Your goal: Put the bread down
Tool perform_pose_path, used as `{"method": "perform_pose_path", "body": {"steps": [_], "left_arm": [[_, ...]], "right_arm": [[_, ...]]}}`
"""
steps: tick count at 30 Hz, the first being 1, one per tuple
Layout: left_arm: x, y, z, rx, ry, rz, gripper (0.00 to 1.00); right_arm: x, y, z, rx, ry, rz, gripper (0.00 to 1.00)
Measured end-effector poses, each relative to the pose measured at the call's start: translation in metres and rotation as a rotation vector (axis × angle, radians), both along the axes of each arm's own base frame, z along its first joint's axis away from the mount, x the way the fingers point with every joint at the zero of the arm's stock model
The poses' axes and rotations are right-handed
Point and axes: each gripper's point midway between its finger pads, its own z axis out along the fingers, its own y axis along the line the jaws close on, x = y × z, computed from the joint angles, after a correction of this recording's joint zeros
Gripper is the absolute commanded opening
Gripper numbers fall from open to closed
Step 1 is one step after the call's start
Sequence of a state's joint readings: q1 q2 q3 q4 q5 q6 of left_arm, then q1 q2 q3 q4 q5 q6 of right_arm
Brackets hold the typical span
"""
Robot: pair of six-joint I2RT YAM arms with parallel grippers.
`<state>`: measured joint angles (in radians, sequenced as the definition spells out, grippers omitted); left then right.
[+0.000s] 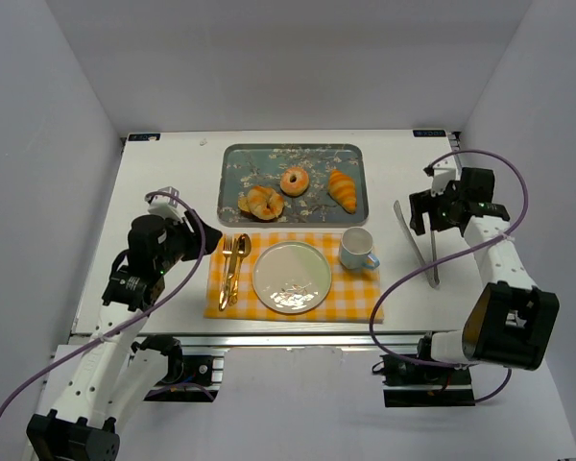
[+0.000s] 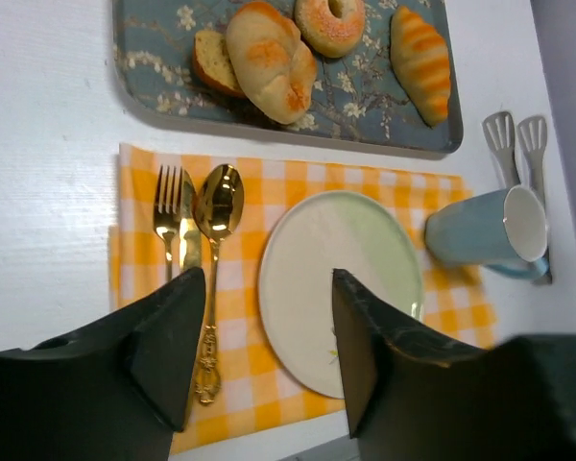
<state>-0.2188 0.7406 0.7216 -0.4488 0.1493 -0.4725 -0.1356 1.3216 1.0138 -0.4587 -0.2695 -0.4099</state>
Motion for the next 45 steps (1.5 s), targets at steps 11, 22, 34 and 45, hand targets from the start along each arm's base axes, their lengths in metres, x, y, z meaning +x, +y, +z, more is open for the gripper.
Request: {"method": "perform_pose_path", "body": {"steps": [11, 22, 34, 45], "left_arm": [[-0.007, -0.001, -0.026, 0.002, 0.066, -0.011, 0.72], [-0.005, -0.002, -0.034, 0.005, 0.082, -0.011, 0.72], [-0.006, -0.001, -0.039, 0.009, 0.098, -0.010, 0.72], [-0.010, 0.001, -0.039, 0.014, 0.101, 0.001, 0.72]], "right_arm": [[-0.040, -0.032, -0.074, -0.072, 0.221, -0.067, 0.89], [-0.066, -0.033, -0.130, -0.086, 0.361, -0.054, 0.83], [-0.033, -0.036, -0.131, -0.063, 0.277, -0.090, 0.44], [-0.024, -0.020, -0.114, 0.002, 0.260, -0.025, 0.01]]}}
